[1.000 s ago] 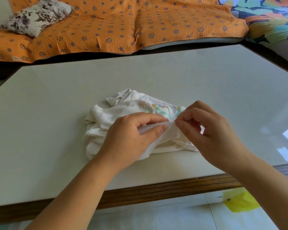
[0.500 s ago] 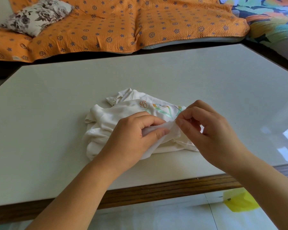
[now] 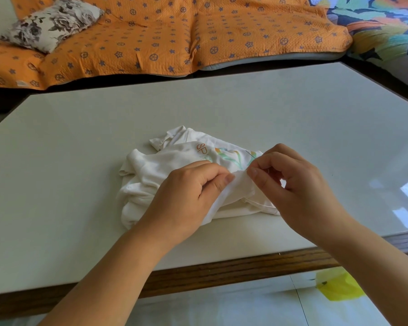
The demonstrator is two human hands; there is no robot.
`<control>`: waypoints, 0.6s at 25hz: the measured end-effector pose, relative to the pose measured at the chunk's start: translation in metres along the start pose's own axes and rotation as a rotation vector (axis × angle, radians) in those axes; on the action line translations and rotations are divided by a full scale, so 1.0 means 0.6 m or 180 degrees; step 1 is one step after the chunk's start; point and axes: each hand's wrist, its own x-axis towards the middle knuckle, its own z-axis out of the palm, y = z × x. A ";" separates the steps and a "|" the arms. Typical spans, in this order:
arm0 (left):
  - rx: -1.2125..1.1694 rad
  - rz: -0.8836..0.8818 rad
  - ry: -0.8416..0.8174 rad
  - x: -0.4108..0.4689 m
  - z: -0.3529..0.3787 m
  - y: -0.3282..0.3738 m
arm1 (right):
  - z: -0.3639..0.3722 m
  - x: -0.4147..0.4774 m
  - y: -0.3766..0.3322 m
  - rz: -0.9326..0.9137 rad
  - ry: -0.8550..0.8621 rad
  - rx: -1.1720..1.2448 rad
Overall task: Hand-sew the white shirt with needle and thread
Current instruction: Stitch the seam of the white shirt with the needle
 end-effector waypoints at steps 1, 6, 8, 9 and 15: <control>-0.0042 -0.0020 0.0006 0.000 0.000 0.000 | 0.000 0.000 0.000 0.0000 0.0000 0.0002; -0.0449 -0.0240 0.0026 -0.001 -0.003 0.011 | -0.002 0.000 -0.001 -0.0058 -0.0005 0.0005; -0.0608 -0.0293 0.0081 -0.001 0.000 0.013 | 0.000 0.000 -0.001 -0.0085 0.0015 -0.0010; -0.0678 -0.0295 0.0130 -0.002 0.002 0.014 | 0.001 0.000 0.000 -0.0079 0.0021 -0.0021; -0.0881 -0.0509 0.0150 -0.003 0.000 0.017 | -0.016 0.002 -0.007 0.0364 0.0189 0.0614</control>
